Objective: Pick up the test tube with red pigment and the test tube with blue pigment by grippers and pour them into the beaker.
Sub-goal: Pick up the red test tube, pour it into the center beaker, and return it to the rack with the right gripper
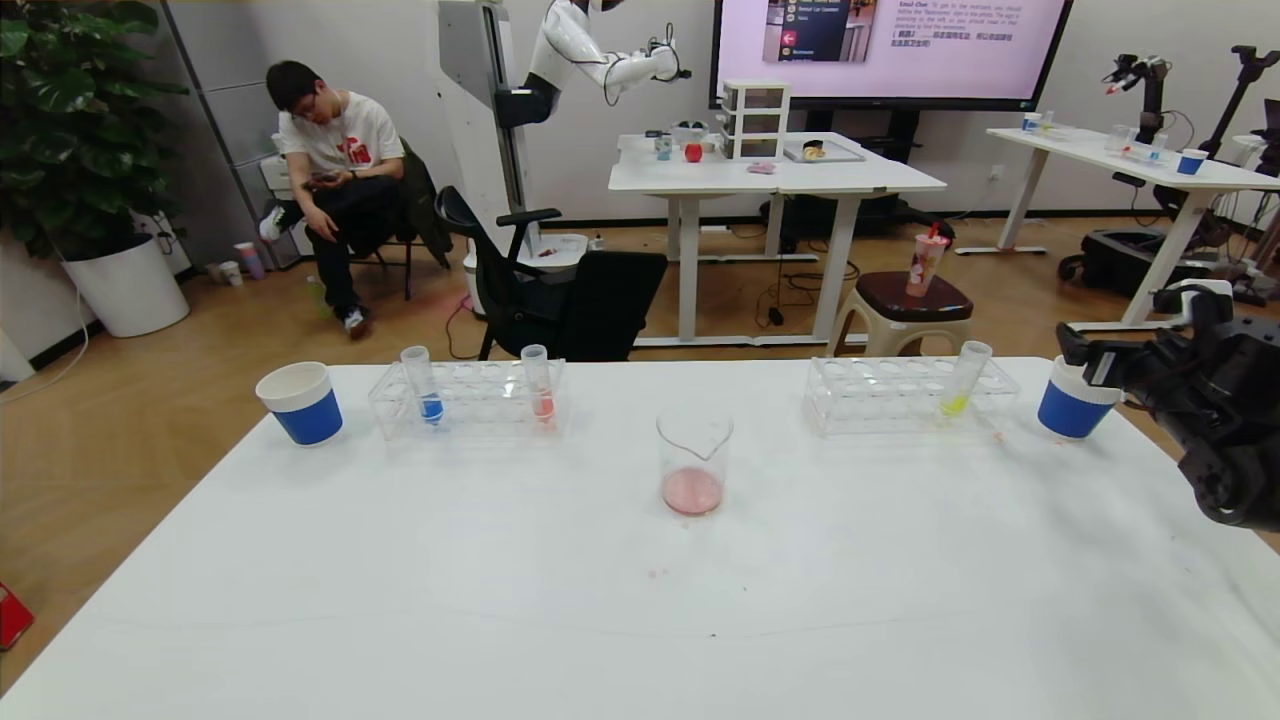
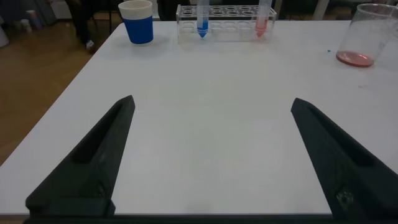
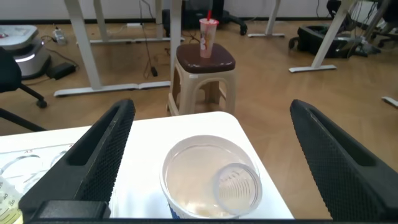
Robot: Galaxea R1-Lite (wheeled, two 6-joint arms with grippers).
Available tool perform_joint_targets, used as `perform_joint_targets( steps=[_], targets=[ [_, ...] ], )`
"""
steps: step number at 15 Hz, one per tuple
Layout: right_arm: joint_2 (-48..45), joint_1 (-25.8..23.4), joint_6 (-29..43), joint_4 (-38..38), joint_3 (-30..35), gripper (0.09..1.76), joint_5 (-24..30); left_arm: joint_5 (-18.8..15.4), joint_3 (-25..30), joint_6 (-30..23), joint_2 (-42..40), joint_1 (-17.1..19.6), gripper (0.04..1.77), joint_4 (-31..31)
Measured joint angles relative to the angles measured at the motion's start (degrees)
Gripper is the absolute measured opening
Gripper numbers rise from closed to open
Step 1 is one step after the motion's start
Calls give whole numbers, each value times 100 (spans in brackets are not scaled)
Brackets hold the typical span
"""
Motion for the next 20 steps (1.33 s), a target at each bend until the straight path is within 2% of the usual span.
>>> perform_joint_targets(
  steps=[5,9,12,16,20],
  targets=[
    [-302,313,6,11,-49,174,39,0,0,0,0,0,175,-2],
    [-1083,1359,37,662,-55,174,-13,0,0,0,0,2,175,0],
    [-1626,2065,41,879,20,174,-340,0,0,-2,0,0,175,-2],
    [-2555,2259,24,1040,430,174,-412,-2,0,0,0,0,175,0],
    [-4195,2176,-2,1554,1003,174,-408,0,0,0,0,0,175,0]
  ],
)
